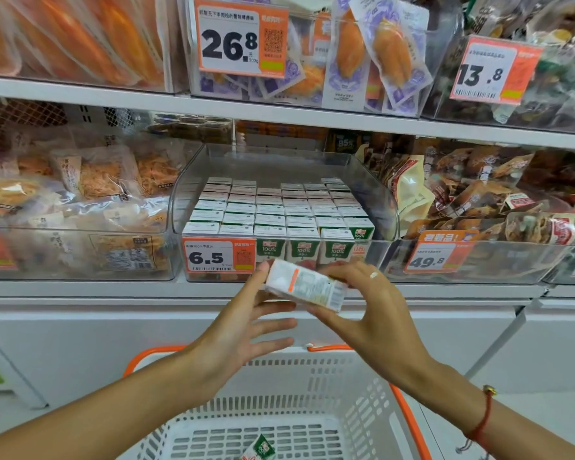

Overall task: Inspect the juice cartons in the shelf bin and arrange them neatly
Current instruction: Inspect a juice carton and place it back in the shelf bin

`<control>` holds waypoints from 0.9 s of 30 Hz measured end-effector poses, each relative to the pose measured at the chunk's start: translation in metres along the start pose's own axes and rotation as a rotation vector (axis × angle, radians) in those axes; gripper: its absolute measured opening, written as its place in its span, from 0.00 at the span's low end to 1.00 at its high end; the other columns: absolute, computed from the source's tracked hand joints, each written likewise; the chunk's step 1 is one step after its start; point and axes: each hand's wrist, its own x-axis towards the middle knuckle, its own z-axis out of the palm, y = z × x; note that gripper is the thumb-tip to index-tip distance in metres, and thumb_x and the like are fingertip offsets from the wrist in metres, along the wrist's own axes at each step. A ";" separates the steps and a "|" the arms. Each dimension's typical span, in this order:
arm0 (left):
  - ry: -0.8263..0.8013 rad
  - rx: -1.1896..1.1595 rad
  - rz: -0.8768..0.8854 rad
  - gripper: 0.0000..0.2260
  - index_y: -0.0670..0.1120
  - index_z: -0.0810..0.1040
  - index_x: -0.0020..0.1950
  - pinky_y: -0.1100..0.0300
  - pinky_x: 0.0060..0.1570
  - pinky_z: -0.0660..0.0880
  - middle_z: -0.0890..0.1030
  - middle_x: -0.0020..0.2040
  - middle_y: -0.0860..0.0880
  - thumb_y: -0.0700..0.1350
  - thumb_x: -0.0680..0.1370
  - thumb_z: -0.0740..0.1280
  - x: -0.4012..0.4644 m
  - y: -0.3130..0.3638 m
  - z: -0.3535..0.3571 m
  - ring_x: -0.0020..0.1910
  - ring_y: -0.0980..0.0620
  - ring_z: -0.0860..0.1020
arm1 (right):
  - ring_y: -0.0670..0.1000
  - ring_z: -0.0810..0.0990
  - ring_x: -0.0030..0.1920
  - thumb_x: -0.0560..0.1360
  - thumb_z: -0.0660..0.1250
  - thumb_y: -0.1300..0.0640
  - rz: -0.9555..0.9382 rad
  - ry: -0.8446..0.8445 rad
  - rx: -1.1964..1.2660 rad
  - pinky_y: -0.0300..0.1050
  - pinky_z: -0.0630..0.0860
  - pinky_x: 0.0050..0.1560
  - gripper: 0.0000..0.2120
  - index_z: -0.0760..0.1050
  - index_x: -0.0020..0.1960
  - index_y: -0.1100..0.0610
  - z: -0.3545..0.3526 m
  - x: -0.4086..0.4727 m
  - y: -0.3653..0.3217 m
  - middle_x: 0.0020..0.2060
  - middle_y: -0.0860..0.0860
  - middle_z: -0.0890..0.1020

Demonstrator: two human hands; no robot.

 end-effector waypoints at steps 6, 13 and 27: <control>-0.075 -0.194 -0.045 0.22 0.43 0.85 0.54 0.58 0.41 0.82 0.85 0.52 0.41 0.50 0.63 0.77 0.007 0.000 -0.009 0.48 0.47 0.85 | 0.49 0.75 0.55 0.68 0.78 0.52 -0.238 -0.034 -0.215 0.45 0.78 0.47 0.20 0.77 0.56 0.53 0.003 0.003 -0.001 0.55 0.47 0.79; -0.136 0.016 0.174 0.19 0.47 0.81 0.62 0.62 0.53 0.79 0.84 0.57 0.47 0.50 0.72 0.71 0.008 -0.002 -0.009 0.57 0.50 0.82 | 0.42 0.81 0.54 0.69 0.72 0.43 0.440 -0.294 0.615 0.36 0.78 0.53 0.24 0.72 0.63 0.44 -0.004 0.011 0.008 0.55 0.37 0.80; 0.011 0.545 0.685 0.11 0.51 0.77 0.61 0.65 0.50 0.79 0.84 0.49 0.57 0.45 0.80 0.67 0.084 0.075 0.092 0.48 0.62 0.82 | 0.39 0.78 0.54 0.72 0.72 0.47 0.320 0.116 0.242 0.35 0.78 0.47 0.19 0.73 0.62 0.44 -0.053 0.049 0.085 0.53 0.38 0.80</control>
